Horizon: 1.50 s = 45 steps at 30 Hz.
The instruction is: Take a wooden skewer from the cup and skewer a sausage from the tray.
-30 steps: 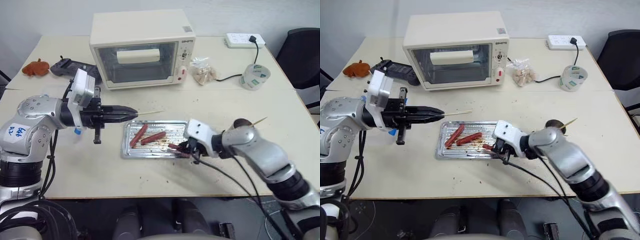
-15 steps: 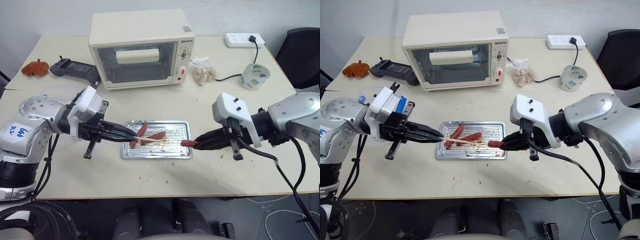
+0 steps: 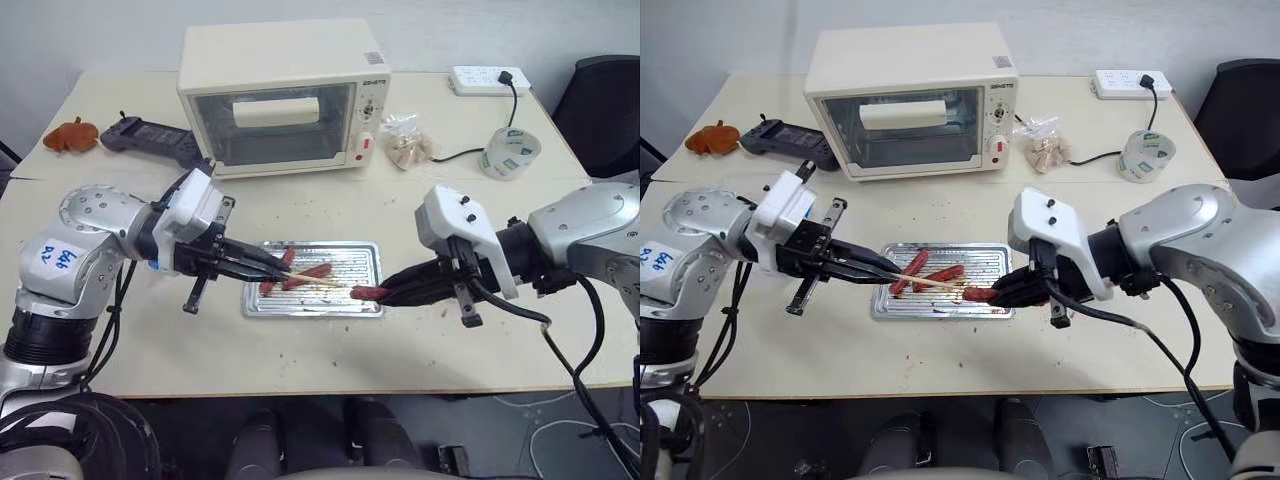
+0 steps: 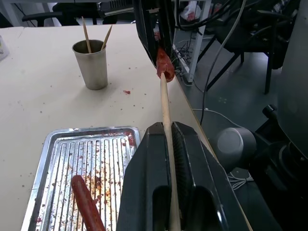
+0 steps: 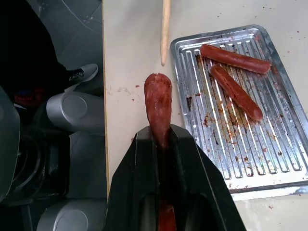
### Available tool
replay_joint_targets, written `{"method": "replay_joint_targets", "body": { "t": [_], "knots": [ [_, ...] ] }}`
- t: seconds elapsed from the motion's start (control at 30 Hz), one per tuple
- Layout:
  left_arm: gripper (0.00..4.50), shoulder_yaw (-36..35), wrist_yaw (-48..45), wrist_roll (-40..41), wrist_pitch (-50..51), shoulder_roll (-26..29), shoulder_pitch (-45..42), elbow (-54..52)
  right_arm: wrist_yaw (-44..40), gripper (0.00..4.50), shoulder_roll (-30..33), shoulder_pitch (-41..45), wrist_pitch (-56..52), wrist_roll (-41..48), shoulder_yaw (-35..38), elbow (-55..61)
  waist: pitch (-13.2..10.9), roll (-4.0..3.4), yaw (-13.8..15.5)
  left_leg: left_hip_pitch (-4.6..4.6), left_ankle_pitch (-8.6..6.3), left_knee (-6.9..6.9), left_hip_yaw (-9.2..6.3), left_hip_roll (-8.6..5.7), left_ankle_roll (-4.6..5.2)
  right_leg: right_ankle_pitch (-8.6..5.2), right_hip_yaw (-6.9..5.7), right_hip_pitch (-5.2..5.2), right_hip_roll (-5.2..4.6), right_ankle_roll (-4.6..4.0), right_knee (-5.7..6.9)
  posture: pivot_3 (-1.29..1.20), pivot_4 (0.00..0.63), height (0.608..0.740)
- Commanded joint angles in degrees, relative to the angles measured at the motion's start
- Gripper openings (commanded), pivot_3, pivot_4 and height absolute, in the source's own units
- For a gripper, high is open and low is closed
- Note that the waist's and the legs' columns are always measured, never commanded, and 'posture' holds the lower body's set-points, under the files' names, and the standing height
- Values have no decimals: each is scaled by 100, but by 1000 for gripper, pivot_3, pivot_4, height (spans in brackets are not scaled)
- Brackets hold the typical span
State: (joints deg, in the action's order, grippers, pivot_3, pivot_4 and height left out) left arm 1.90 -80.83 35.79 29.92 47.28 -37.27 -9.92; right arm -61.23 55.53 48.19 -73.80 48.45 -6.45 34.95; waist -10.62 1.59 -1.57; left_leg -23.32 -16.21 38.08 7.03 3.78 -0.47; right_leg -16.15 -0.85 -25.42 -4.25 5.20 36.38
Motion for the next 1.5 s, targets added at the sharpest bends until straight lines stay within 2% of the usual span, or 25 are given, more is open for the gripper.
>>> {"method": "replay_joint_targets", "body": {
  "t": [0.03, 0.7, 1.23, 1.5],
  "knots": [
    [0, 7, -3, -17, -59, -47, -83, -34, 164, 28, -70, 170, -62, 209, 128, 114, 0, 0, -3, 0, 0, 0, 0, 0, 0, 0, 0, 0, 0, 0, 1, 0, 150, 740],
    [0, -116, -90, -129, -196, 130, -56, 155, 314, 28, 275, -10, 152, 253, 114, -73, 0, 0, 0, 1, 0, 1, -1, 0, 1, 0, 1, 0, 0, 0, 2, 0, 150, 740],
    [0, 56, 89, -99, -115, -226, -112, -30, 578, 28, -250, 409, -89, 410, -21, -162, 0, 0, 2, 0, 0, 2, -2, 1, 0, 0, 0, 0, 0, 0, 4, 0, 150, 740],
    [0, 287, 254, -231, -192, -680, -342, 48, 612, 28, -460, 627, -132, 411, -164, -224, 0, 0, 0, 0, 0, 3, -1, 0, 1, 0, 1, 0, 0, 1, 6, 0, 150, 740]
  ]
}}
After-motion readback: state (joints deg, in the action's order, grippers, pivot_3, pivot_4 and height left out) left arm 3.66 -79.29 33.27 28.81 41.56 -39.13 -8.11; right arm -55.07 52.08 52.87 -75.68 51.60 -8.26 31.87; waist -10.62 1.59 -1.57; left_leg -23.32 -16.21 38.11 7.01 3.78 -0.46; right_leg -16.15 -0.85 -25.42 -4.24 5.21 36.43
